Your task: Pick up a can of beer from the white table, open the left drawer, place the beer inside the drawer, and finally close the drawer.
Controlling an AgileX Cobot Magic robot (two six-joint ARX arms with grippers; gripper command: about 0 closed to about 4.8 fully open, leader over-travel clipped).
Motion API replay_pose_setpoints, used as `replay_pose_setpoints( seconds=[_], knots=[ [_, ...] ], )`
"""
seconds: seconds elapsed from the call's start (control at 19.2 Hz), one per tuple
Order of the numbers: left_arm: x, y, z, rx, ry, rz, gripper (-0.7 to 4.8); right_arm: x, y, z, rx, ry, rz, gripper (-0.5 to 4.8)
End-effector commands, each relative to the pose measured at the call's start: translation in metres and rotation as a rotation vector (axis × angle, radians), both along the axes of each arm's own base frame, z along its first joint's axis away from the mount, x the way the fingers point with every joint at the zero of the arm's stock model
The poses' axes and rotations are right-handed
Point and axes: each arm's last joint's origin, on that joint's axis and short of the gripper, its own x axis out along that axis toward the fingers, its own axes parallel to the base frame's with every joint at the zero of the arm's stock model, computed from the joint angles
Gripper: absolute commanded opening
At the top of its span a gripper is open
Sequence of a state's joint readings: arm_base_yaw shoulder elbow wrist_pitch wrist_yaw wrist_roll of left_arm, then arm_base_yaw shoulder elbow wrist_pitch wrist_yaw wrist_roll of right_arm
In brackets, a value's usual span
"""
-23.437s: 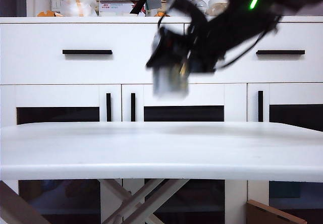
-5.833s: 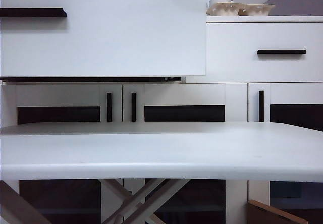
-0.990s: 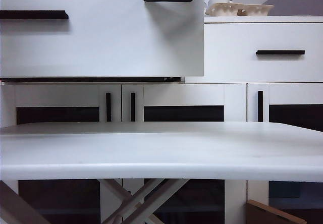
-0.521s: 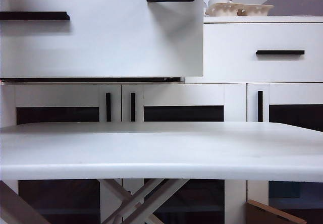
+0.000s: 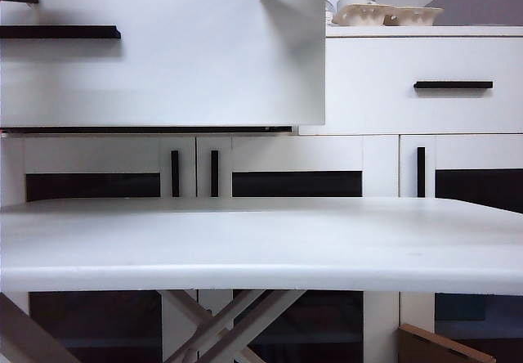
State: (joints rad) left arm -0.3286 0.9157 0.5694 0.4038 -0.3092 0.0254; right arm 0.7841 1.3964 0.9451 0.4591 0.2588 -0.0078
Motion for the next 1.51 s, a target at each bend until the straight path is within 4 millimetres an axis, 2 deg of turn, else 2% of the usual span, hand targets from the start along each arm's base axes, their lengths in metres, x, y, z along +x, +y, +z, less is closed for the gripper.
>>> replay_pose_setpoints(
  seconds=[0.05,0.26,0.47,0.94,1.15,1.51],
  knots=[
    [0.01,0.011,0.001,-0.007,-0.031,-0.004,-0.06,0.004,-0.005,0.006,0.025,-0.026,-0.024,-0.02],
    [0.018,0.037,-0.001,-0.034,-0.024,0.025,-0.06,0.013,-0.007,0.007,0.023,-0.026,-0.016,-0.01],
    [0.021,0.049,0.003,-0.028,-0.034,0.02,-0.06,0.026,0.0,0.01,0.022,-0.026,-0.001,-0.01],
    [0.042,0.047,0.012,-0.019,-0.026,-0.043,-0.06,0.049,0.02,0.011,0.021,-0.026,0.022,-0.01],
    [0.055,0.046,0.017,-0.018,-0.02,-0.057,-0.06,0.059,0.018,0.01,0.02,-0.025,0.002,-0.01],
    [0.079,0.044,0.01,-0.015,0.027,-0.091,-0.06,0.076,0.003,0.006,0.011,-0.016,-0.043,-0.01]
  ],
)
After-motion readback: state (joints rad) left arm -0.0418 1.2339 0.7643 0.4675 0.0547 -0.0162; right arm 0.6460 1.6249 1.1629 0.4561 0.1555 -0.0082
